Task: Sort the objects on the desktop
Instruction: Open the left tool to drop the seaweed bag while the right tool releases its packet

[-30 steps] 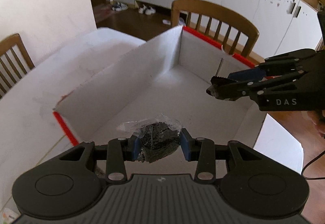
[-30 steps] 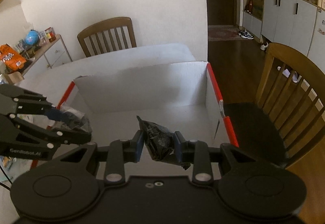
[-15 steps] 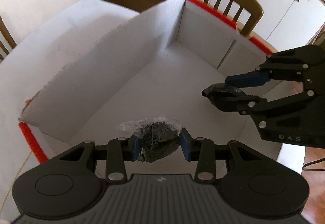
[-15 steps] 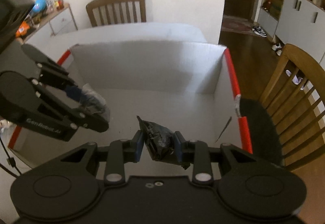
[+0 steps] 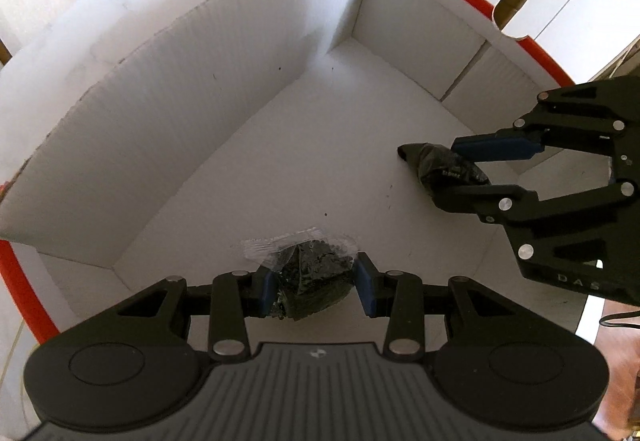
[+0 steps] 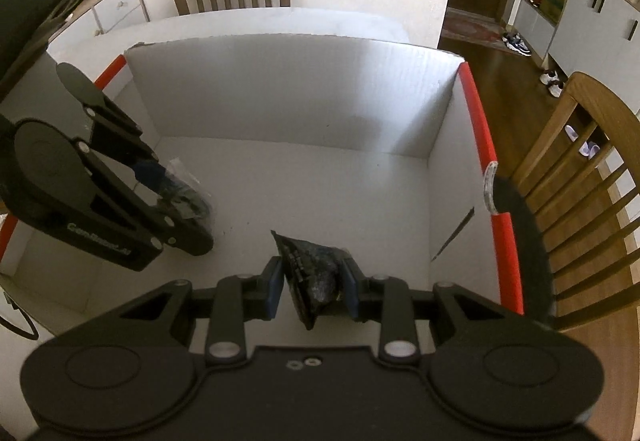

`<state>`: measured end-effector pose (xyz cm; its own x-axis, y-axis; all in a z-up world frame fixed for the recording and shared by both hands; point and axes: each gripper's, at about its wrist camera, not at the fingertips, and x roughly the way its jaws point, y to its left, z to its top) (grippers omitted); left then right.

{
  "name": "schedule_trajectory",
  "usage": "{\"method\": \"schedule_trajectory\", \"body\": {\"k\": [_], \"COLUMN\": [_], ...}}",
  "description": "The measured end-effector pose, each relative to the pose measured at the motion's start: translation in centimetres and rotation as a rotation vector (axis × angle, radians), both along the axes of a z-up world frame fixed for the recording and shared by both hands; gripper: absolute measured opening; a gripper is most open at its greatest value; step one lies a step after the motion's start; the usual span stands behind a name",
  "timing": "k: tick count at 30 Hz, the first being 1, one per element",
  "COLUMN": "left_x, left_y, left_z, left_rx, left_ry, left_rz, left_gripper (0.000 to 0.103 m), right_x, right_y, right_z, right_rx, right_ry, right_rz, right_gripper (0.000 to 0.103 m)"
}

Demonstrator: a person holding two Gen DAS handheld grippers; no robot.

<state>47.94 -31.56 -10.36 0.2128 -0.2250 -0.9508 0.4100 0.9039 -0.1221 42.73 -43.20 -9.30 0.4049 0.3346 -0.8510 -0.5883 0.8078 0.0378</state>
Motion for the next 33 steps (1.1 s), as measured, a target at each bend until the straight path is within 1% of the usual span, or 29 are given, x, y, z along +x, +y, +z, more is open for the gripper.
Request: {"method": "schedule_trajectory", "body": {"k": [7, 11, 12, 14, 15, 16, 21, 24, 26, 31, 33], "left_x": [0.6, 0.6, 0.5, 0.4, 0.6, 0.5, 0.3, 0.2, 0.1, 0.0, -0.5], "left_y": [0.0, 0.1, 0.2, 0.2, 0.3, 0.6, 0.6, 0.9, 1.1, 1.2, 1.5], "left_z": [-0.3, -0.5, -0.5, -0.4, -0.4, -0.2, 0.1, 0.5, 0.9, 1.7, 2.6], "left_rx": [0.004, 0.001, -0.001, -0.007, -0.011, -0.013, -0.008, -0.015, -0.029, -0.046, -0.052], "left_ry": [0.045, 0.063, 0.065, 0.066, 0.066, 0.064, 0.051, 0.042, 0.037, 0.019, 0.01], "left_rz": [-0.003, 0.001, 0.003, 0.006, 0.01, 0.014, 0.014, 0.024, 0.021, 0.018, 0.015], "left_gripper": [0.039, 0.043, 0.046, 0.056, 0.063, 0.067, 0.071, 0.073, 0.073, 0.073, 0.073], "right_x": [-0.2, -0.2, -0.2, -0.3, -0.3, -0.3, -0.3, -0.4, -0.5, -1.1, -1.3], "right_y": [0.9, 1.1, 1.1, 1.0, 1.0, 0.9, 0.9, 0.7, 0.6, 0.5, 0.5], "right_z": [-0.4, -0.6, -0.7, -0.7, -0.7, -0.8, -0.8, -0.5, -0.3, 0.3, 0.6], "right_rx": [0.001, 0.004, 0.004, 0.002, 0.002, 0.002, 0.002, 0.007, 0.015, 0.019, 0.022], "right_ry": [0.021, 0.03, 0.031, 0.034, 0.034, 0.035, 0.037, 0.029, 0.023, 0.016, 0.013], "right_rz": [0.02, 0.029, 0.03, 0.033, 0.035, 0.037, 0.034, 0.034, 0.033, 0.032, 0.031], "right_gripper": [0.03, 0.032, 0.033, 0.033, 0.033, 0.034, 0.04, 0.045, 0.05, 0.052, 0.053]}}
